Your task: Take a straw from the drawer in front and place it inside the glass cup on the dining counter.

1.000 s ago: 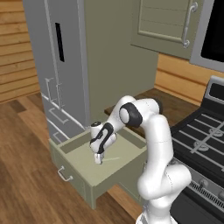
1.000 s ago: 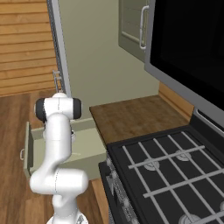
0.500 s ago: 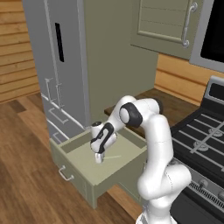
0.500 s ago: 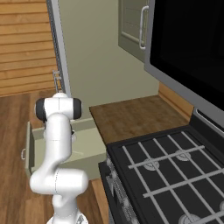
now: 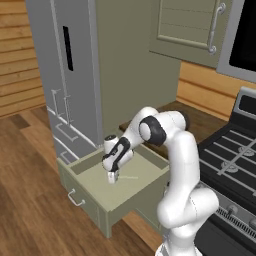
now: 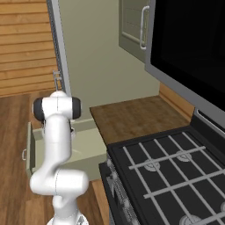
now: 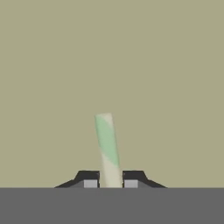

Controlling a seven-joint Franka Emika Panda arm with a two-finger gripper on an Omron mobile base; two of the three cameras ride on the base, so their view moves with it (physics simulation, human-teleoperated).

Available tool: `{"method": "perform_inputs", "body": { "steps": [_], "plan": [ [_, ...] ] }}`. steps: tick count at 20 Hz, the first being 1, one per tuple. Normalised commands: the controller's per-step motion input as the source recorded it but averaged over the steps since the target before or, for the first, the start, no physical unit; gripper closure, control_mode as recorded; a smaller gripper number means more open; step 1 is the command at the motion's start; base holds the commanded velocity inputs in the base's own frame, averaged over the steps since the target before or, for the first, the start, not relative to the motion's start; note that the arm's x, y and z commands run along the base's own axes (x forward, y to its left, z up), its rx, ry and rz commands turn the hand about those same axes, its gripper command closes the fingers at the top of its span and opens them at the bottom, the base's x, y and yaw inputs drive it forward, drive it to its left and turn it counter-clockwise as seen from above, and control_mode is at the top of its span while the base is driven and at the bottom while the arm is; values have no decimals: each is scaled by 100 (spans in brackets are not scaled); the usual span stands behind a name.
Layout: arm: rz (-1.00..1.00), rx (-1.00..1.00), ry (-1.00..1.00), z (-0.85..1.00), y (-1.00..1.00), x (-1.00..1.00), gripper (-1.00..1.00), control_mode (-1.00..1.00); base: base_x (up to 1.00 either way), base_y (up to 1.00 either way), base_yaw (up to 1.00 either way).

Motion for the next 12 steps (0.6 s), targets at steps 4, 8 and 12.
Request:
{"method": "perform_inputs", "body": {
  "steps": [4, 8, 12],
  "plan": [
    [0, 12, -7, 100, 4, -4, 100, -100, 0, 0, 0],
    [0, 13, -6, 100, 0, -36, 100, -100, 0, 0, 0],
    [-1, 13, -2, 100, 1, -42, 100, -100, 0, 0, 0]
  ]
}}
